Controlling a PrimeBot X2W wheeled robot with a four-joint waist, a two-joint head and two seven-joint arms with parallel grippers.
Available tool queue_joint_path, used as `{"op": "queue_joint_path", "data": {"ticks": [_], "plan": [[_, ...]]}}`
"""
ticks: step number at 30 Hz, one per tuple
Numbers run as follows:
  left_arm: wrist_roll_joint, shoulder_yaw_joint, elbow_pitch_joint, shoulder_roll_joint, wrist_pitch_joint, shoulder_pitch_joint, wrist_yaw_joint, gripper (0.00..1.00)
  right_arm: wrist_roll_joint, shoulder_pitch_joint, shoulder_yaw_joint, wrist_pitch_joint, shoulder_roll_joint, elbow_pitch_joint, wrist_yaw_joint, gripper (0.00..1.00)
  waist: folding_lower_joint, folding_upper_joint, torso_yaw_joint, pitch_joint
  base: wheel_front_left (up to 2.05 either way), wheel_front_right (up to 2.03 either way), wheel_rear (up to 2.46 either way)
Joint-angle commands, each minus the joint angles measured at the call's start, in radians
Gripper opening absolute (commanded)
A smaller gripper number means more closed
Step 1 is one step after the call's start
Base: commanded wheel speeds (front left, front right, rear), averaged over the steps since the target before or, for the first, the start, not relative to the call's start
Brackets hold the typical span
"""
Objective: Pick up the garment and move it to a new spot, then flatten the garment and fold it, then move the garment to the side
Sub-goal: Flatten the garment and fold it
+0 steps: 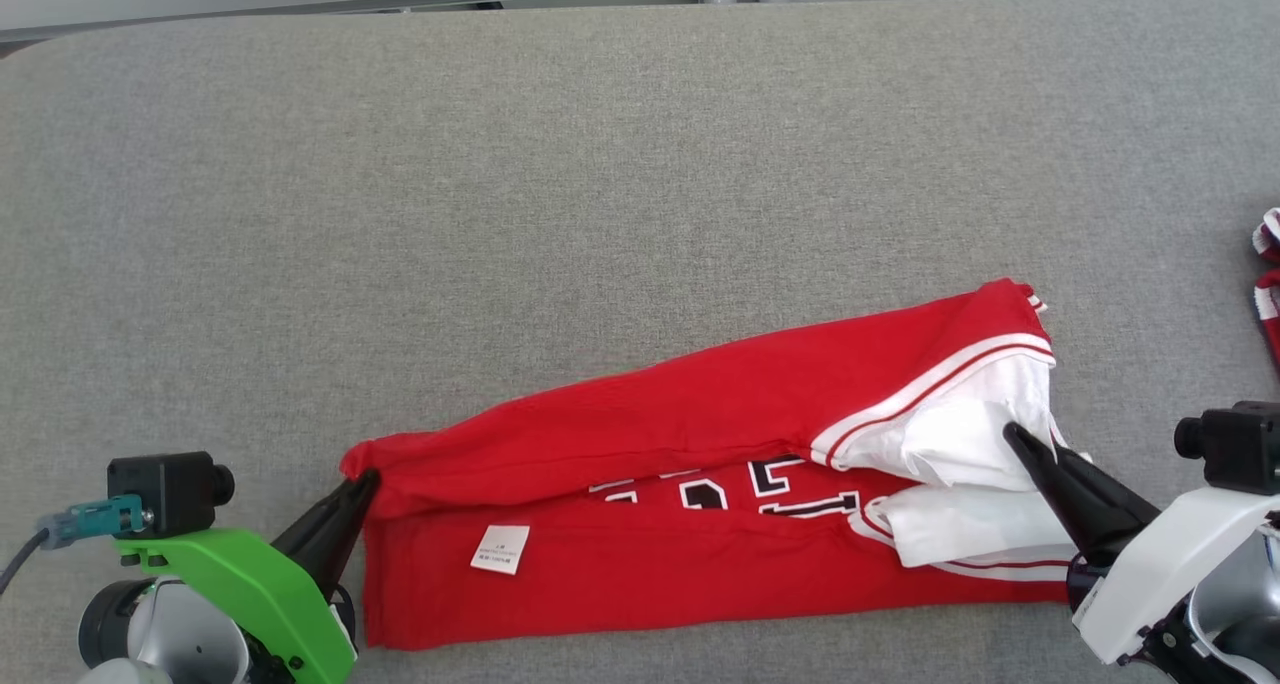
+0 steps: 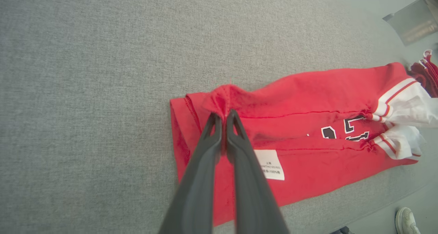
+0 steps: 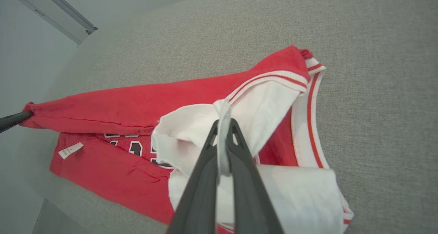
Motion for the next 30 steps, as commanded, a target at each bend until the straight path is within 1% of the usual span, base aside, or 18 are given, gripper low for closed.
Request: {"op": "queue_joint_path", "data": {"ticks": [1, 6, 12, 14, 17, 18, 19, 20, 21, 22, 23, 24, 25, 26, 30], "plan": [[-0.005, 0.002, 0.003, -0.006, -0.007, 0.011, -0.002, 0.00, -0.007, 0.008, 0.001, 0.001, -0.005, 0.006, 0.000, 0.00, 0.0000, 0.0120, -0.004, 0.003, 0.00, 0.00, 0.00], [0.004, -0.013, 0.032, -0.016, -0.006, 0.013, -0.005, 0.00, -0.036, -0.016, 0.013, -0.012, -0.021, 0.062, 0.000, 0.00, 0.0000, 0.0120, -0.009, 0.001, 0.00, 0.00, 0.00], [0.007, -0.023, 0.028, -0.025, -0.014, 0.028, -0.006, 0.00, -0.045, -0.037, 0.014, -0.021, -0.044, 0.113, 0.000, 0.00, 0.0000, 0.0120, -0.008, 0.002, 0.00, 0.00, 0.00], [0.002, -0.022, 0.035, -0.026, -0.015, 0.034, 0.001, 0.00, -0.048, -0.040, 0.023, -0.025, -0.051, 0.131, 0.000, 0.00, 0.0000, 0.0120, -0.003, 0.002, 0.00, 0.00, 0.00], [-0.004, -0.023, 0.046, -0.030, -0.017, 0.040, 0.003, 0.00, -0.036, -0.038, 0.031, -0.034, -0.049, 0.145, 0.000, 0.00, 0.0000, 0.0120, 0.002, 0.000, 0.00, 0.00, 0.00], [-0.005, -0.025, 0.048, -0.032, -0.018, 0.042, 0.002, 0.03, -0.034, -0.040, 0.030, -0.038, -0.048, 0.147, 0.000, 0.00, 0.0000, 0.0120, 0.003, -0.001, 0.00, 0.00, 0.00], [-0.006, -0.026, 0.050, -0.034, -0.019, 0.045, 0.003, 0.09, -0.031, -0.042, 0.028, -0.040, -0.049, 0.150, 0.000, 0.00, 0.0000, 0.0120, 0.003, -0.002, 0.00, 0.00, 0.00], [-0.011, -0.028, 0.050, -0.038, -0.017, 0.050, 0.003, 0.39, -0.029, -0.043, 0.026, -0.041, -0.051, 0.151, 0.000, 0.00, 0.0000, 0.0120, 0.003, -0.002, 0.00, 0.00, 0.00], [-0.012, -0.029, 0.050, -0.039, -0.018, 0.053, 0.004, 0.86, -0.029, -0.040, 0.023, -0.038, -0.051, 0.156, 0.000, 0.00, 0.0000, 0.0120, 0.003, -0.003, 0.00, 0.00, 0.00], [-0.010, -0.030, 0.051, -0.041, -0.021, 0.055, 0.005, 1.00, -0.031, -0.035, 0.022, -0.025, -0.054, 0.163, 0.000, 0.00, 0.0000, 0.0120, 0.002, -0.004, 0.00, 0.00, 0.00], [-0.010, -0.030, 0.051, -0.041, -0.021, 0.055, 0.005, 1.00, -0.031, -0.035, 0.022, -0.025, -0.054, 0.163, 0.000, 0.00, 0.0000, 0.0120, 0.002, -0.004, 0.00, 0.00, 0.00], [-0.004, -0.036, 0.052, -0.040, -0.021, 0.058, 0.004, 1.00, -0.039, -0.029, 0.030, -0.014, -0.063, 0.162, 0.000, 0.32, 0.0000, 0.0120, 0.001, -0.005, 0.00, 0.00, 0.00], [0.009, -0.041, 0.053, -0.033, -0.023, 0.060, 0.008, 1.00, -0.044, -0.027, 0.038, -0.007, -0.069, 0.159, 0.000, 0.61, 0.0000, 0.0120, 0.000, -0.005, 0.00, 0.00, 0.00], [0.024, -0.045, 0.054, -0.026, -0.026, 0.062, 0.013, 1.00, -0.047, -0.026, 0.040, -0.006, -0.070, 0.156, 0.000, 1.00, 0.0000, 0.0120, -0.003, -0.005, 0.00, 0.00, 0.00], [0.093, -0.062, 0.046, -0.006, -0.057, 0.078, 0.045, 1.00, -0.040, -0.011, 0.040, 0.021, -0.080, 0.144, 0.000, 1.00, 0.0000, 0.0120, -0.010, -0.011, 0.00, 0.00, 0.00]]}}
